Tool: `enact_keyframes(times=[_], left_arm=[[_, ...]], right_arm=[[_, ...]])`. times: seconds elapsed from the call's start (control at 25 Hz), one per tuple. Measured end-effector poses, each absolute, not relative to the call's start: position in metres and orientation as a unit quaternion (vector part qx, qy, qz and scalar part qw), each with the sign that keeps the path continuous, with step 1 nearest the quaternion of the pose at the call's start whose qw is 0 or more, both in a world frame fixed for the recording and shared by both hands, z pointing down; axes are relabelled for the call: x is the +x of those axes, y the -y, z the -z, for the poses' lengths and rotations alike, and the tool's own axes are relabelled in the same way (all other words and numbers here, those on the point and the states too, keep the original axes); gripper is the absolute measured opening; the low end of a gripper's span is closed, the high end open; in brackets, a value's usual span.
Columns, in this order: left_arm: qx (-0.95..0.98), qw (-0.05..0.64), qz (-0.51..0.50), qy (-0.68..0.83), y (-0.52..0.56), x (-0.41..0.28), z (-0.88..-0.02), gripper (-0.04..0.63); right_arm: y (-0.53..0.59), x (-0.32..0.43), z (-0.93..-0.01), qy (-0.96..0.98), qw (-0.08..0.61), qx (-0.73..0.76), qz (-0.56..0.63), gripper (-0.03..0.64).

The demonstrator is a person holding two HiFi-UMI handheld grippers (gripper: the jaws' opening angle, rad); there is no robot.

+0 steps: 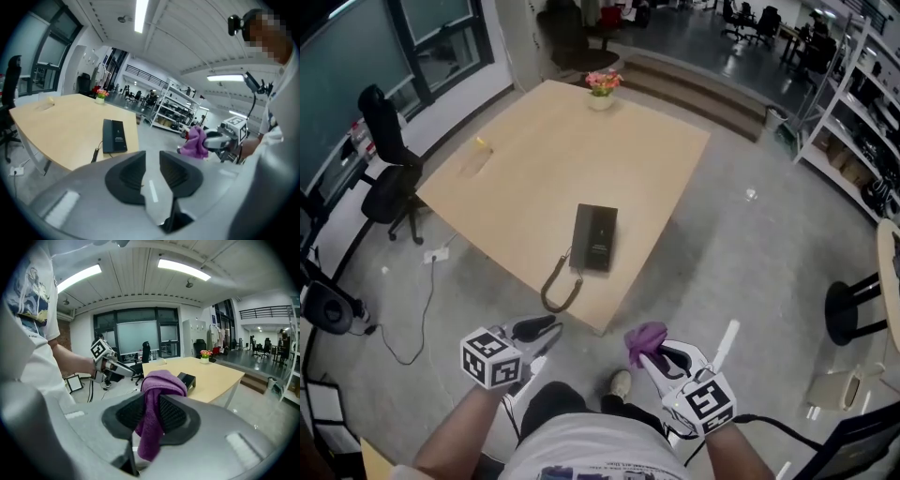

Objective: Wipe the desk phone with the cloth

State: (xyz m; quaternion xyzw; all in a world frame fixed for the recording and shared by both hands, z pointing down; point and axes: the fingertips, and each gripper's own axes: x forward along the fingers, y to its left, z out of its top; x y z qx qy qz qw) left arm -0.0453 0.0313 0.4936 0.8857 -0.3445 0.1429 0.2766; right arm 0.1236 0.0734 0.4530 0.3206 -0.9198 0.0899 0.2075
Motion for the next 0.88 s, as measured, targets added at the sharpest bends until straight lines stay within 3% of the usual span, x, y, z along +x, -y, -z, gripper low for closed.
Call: enact_keyframes(times=[0.24, 0.56, 0.88], left_arm=[[0.878, 0.343, -0.123, 0.309, 0.033, -0.054, -0.513, 0.186], [0.873, 0.410, -0.130, 0.230, 0.134, -0.075, -0.567, 0.230], [0.859, 0.481, -0.114, 0.129, 0.196, -0.044, -0.617, 0.295]], right_arm=[[-0.043, 0.124, -0.459, 0.915, 0.210, 0.326, -0.113, 0.094], [0.004, 0.102, -0.470, 0.879, 0.239, 0.384, -0.149, 0.094], [0.033, 0.072, -0.467, 0.847, 0.268, 0.427, -0.169, 0.094]])
